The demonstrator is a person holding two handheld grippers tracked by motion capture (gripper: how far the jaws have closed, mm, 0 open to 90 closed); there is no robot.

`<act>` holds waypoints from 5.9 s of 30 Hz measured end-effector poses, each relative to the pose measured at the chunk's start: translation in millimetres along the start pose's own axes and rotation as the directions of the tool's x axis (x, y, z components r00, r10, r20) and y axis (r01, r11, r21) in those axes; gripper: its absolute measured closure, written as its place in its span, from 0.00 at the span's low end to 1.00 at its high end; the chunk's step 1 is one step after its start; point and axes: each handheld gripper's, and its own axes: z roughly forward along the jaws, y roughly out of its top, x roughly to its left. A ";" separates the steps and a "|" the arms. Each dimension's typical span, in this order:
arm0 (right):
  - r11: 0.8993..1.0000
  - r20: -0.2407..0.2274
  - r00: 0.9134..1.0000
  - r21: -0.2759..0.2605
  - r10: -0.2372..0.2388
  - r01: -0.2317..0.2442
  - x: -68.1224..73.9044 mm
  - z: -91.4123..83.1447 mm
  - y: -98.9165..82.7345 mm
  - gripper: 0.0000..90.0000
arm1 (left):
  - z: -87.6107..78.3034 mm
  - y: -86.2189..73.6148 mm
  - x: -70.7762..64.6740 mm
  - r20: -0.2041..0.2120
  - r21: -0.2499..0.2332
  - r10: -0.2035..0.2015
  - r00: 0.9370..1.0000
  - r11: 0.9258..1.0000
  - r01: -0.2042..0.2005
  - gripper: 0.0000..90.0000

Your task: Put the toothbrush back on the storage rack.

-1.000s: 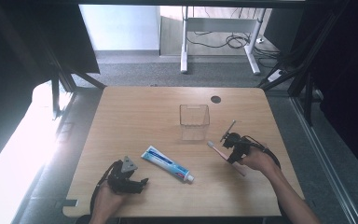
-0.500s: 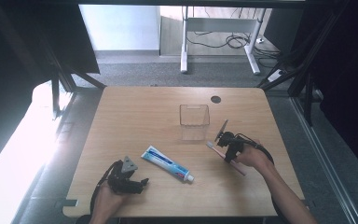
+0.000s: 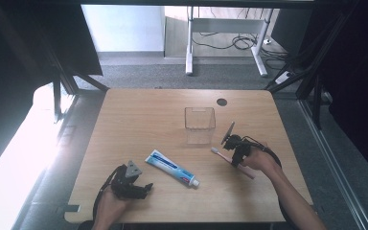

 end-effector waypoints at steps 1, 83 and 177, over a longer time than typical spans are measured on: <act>1.000 0.001 1.000 -0.002 0.001 -0.001 -0.3 -1.7 -1.1 0.88 | 0.0 0.1 -0.1 -0.001 -0.001 0.001 1.000 1.000 -0.001 0.19; 0.832 -0.030 0.998 -0.551 0.048 -0.057 1.2 -114.3 16.0 0.88 | -5.6 2.1 0.5 0.111 -0.102 -0.045 0.993 0.993 0.057 0.15; 0.771 0.001 0.992 -0.630 0.124 -0.096 -12.4 -38.2 116.4 0.88 | -6.3 2.0 0.7 0.099 -0.100 -0.022 0.995 0.995 0.032 0.15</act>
